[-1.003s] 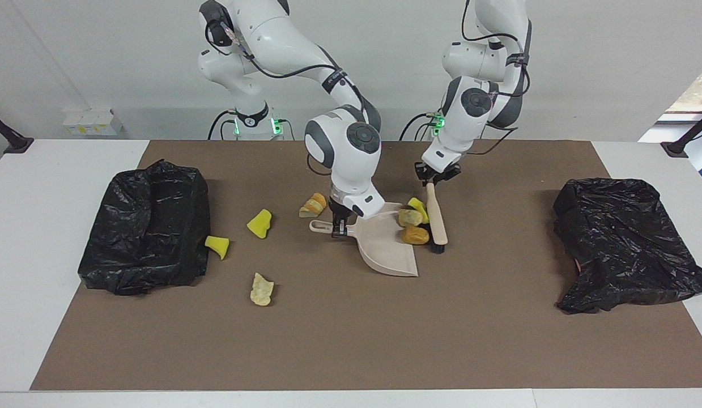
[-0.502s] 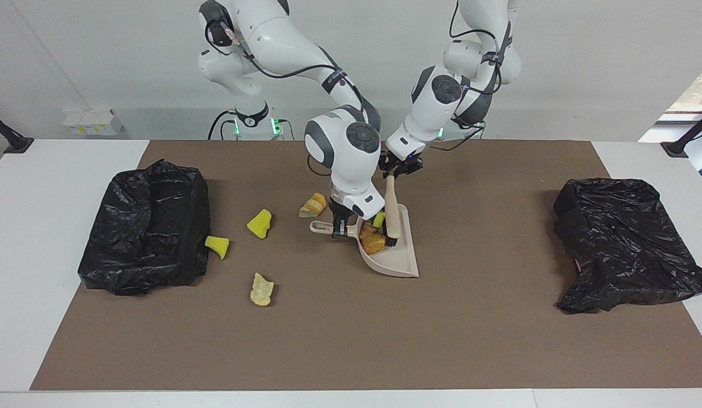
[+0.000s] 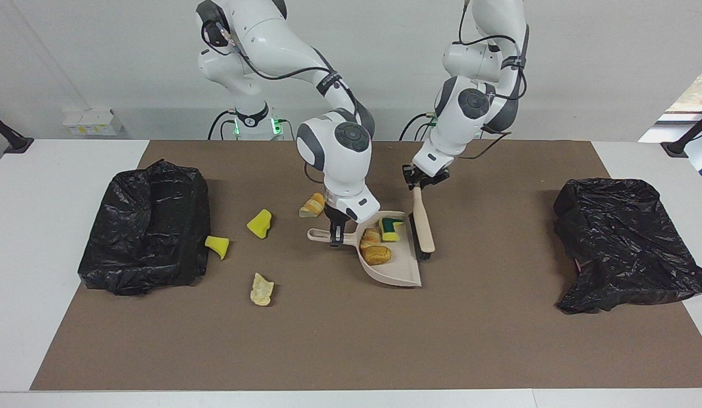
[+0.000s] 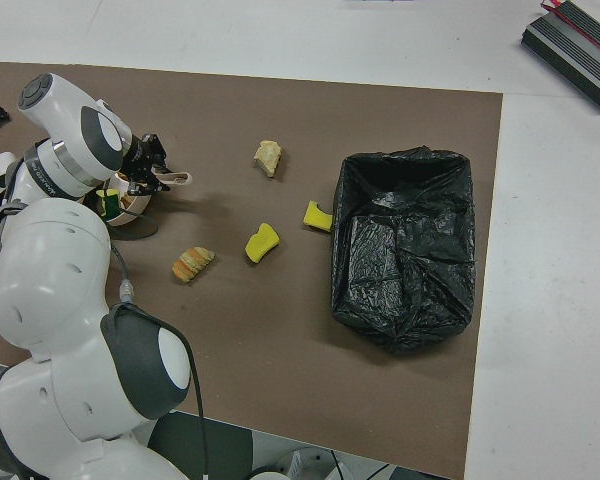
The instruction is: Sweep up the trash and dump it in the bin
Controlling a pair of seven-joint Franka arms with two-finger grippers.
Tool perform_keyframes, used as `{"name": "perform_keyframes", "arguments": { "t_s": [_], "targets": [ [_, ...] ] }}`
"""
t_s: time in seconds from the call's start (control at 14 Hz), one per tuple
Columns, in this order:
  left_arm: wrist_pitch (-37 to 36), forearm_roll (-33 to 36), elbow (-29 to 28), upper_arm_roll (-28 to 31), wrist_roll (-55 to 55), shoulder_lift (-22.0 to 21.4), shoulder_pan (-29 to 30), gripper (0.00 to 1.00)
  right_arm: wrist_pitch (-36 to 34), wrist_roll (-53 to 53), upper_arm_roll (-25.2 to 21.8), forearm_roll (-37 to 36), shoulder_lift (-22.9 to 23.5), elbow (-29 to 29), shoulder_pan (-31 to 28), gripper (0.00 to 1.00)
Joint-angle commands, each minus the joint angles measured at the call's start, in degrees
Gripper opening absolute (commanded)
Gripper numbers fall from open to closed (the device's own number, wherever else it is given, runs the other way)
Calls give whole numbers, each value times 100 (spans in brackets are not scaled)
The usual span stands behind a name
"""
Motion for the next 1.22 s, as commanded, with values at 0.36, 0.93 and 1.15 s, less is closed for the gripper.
{"name": "perform_keyframes", "arguments": {
  "t_s": [0.36,0.93,1.15],
  "targets": [
    [-202,1052,-152,-58,-607,-270,231,0,-363,-742,66,288,-965,-208,-862,0],
    [-88,999,-969,-110,-2002,-1052,-1392,0,-1199,-3919,57,1394,-1925,-586,-3365,0],
    [88,746,-1277,-110,-2521,-1246,-2122,0,-1314,-5405,22,1405,-2013,-613,-4377,0]
  ]
}}
